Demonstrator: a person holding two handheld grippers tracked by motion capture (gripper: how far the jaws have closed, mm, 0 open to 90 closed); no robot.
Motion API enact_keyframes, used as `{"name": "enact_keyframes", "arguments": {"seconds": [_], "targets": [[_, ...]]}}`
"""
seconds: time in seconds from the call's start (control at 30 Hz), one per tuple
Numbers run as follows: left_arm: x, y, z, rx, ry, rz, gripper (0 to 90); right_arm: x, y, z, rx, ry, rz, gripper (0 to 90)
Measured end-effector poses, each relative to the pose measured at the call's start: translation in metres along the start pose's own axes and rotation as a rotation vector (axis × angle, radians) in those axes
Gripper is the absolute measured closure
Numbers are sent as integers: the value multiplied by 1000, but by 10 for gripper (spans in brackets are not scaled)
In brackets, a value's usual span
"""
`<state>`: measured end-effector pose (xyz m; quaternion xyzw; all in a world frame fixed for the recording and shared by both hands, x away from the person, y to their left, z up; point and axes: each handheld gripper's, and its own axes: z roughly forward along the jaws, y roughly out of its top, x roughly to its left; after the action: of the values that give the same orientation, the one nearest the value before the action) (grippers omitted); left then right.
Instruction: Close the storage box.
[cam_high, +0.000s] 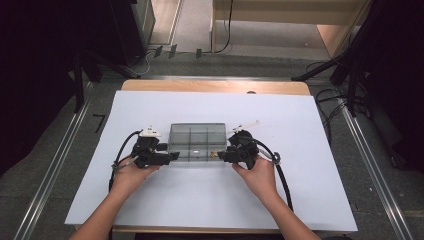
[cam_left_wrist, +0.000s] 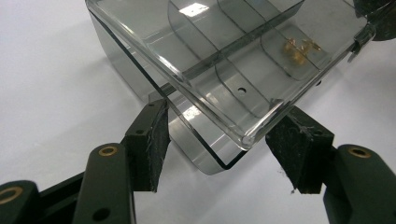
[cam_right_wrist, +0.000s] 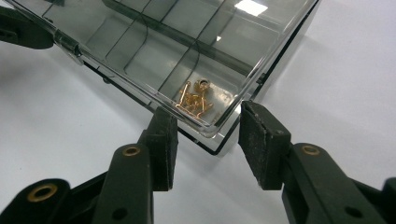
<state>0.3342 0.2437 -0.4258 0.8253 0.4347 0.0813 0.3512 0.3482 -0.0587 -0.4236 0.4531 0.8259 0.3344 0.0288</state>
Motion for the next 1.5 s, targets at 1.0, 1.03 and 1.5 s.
{"name": "enact_keyframes", "arguments": {"seconds": [1.0,1.03,1.5], "targets": [[0,-7,3,22,-11,11,393,1,-7,3,2,-28,-16,579],[0,-7,3,24,-12,13,393,1,-7,3,1,-28,-17,578],[0,-8,5,39,-16,29,377,3,-10,5,10,-30,-28,562]]}}
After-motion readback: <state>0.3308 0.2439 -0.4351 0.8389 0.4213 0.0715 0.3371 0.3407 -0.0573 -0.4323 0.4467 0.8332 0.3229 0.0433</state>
